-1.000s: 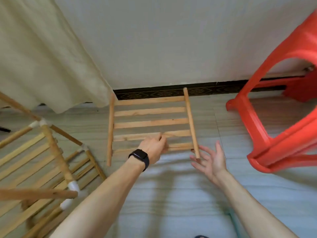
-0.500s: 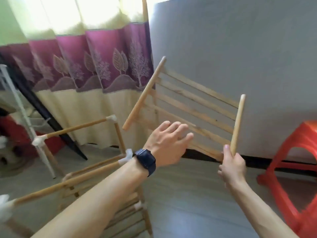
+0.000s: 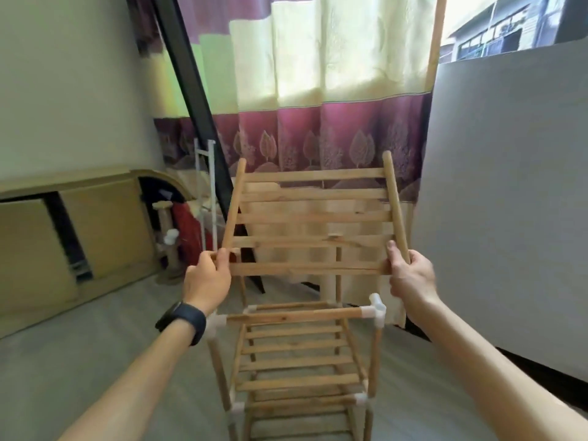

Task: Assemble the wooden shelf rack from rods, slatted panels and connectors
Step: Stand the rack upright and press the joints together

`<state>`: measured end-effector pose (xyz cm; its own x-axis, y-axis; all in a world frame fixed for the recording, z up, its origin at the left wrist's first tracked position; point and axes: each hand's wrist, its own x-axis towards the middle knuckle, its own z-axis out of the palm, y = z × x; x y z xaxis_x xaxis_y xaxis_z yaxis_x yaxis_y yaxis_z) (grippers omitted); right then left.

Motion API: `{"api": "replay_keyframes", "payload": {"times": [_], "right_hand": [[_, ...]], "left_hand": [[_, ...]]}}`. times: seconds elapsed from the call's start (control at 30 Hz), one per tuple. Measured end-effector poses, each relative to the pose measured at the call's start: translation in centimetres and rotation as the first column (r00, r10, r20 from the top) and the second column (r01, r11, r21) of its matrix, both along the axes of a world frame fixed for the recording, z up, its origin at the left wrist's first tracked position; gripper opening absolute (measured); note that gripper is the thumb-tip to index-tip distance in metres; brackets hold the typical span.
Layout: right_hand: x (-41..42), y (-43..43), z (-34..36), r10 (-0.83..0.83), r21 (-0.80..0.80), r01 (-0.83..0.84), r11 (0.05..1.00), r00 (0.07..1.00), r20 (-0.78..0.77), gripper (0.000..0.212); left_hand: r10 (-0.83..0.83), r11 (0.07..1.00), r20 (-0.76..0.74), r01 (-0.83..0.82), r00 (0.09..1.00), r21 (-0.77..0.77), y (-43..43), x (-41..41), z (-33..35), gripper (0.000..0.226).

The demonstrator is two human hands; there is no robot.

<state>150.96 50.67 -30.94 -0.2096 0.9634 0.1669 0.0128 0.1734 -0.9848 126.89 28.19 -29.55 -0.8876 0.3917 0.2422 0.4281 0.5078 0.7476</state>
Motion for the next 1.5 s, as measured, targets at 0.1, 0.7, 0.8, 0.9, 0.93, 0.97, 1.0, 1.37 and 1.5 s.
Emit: {"api": "replay_keyframes", "payload": {"times": [0.1,0.7,0.8,0.9,0.93,0.97,1.0,1.37,1.5], "right_hand": [[-2.2,-0.6,0.0,0.024,0.002,-0.024,1.000,0.999,0.044,0.046],[-1.6,0.4,-3.5,0.289,-0.083,-0.282,0.956,0.844,0.452,0.026],[0.2,0.7,-3.6,0.181,-0.031,-0.189,0.981,0.862,0.473,0.030],[3.4,1.4,-3.8,0.132,-0.032,-0.133,0.991,0.875,0.465,0.030],[4.6,1.6,-3.7,0.129,-0.030,-0.129,0.991,0.880,0.456,0.028],[5.9,1.7,-3.6,0.128,-0.028,-0.129,0.991,0.887,0.445,0.025],[7.2,1.7,-3.5,0.122,-0.022,-0.125,0.992,0.896,0.428,0.024],[16.3,2.2,-5.1,-0.036,-0.013,0.038,0.999,0.987,0.159,0.052],[16.4,2.6,-4.4,-0.015,-0.069,0.025,0.997,0.992,0.129,0.054]], "left_hand": [[-0.076,0.993,0.127,0.064,0.989,0.097,-1.5,-1.4,-1.6,0.043],[-0.085,0.900,0.536,-0.166,0.840,0.403,1.6,-1.5,-6.3,0.034],[-0.124,0.907,0.521,-0.116,0.844,0.404,3.1,-0.2,-6.4,0.036],[-0.172,0.916,0.521,-0.059,0.836,0.398,5.3,1.5,-6.6,0.035],[-0.190,0.918,0.525,-0.039,0.830,0.394,6.1,2.2,-6.6,0.034],[-0.210,0.918,0.531,-0.020,0.821,0.395,6.9,2.9,-6.7,0.034],[-0.233,0.916,0.533,-0.001,0.814,0.401,7.7,3.8,-6.7,0.033],[-0.346,0.884,0.558,0.063,0.754,0.463,12.3,10.6,-6.7,0.021],[-0.346,0.884,0.557,0.065,0.755,0.462,12.5,11.0,-6.8,0.024]]}}
